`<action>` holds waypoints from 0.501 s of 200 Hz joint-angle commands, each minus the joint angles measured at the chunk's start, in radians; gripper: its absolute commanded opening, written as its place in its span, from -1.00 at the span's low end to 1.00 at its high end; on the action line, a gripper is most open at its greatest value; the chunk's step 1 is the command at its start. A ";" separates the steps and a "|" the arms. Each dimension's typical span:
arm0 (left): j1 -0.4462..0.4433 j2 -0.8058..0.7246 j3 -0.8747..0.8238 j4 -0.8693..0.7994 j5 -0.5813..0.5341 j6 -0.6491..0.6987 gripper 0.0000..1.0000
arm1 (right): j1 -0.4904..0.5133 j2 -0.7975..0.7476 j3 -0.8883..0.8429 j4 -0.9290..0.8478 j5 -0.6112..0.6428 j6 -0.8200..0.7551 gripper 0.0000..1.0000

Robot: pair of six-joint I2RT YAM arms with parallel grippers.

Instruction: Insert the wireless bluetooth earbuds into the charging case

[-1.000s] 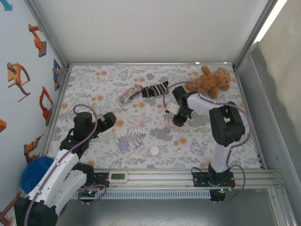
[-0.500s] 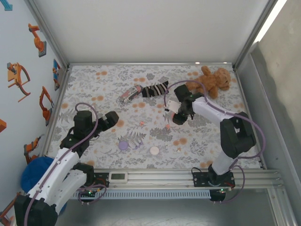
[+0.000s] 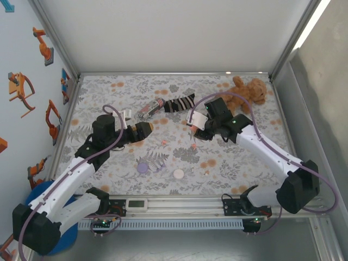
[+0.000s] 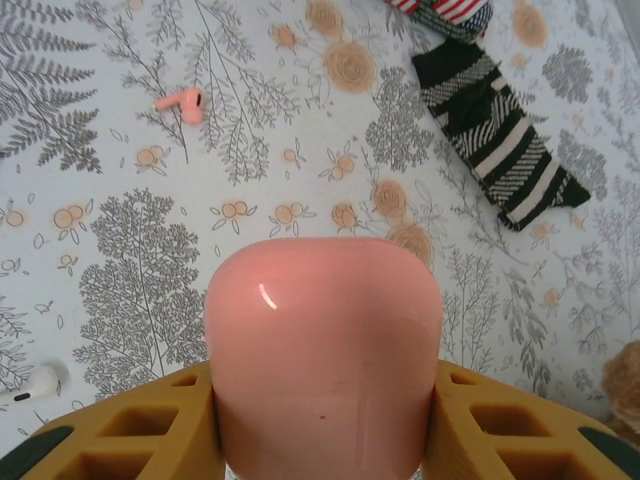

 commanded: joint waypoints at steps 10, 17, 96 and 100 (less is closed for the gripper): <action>-0.038 0.041 0.050 0.095 0.086 0.014 0.42 | 0.042 -0.069 0.033 0.004 -0.012 -0.028 -0.37; -0.047 0.052 0.054 0.113 0.099 0.007 0.41 | 0.050 -0.080 0.038 0.003 -0.012 -0.031 -0.37; -0.195 0.216 0.145 0.228 0.130 -0.005 0.40 | 0.128 -0.111 0.060 -0.005 0.043 -0.046 -0.37; -0.200 0.227 0.151 0.228 0.130 -0.004 0.40 | 0.130 -0.112 0.061 -0.006 0.044 -0.046 -0.37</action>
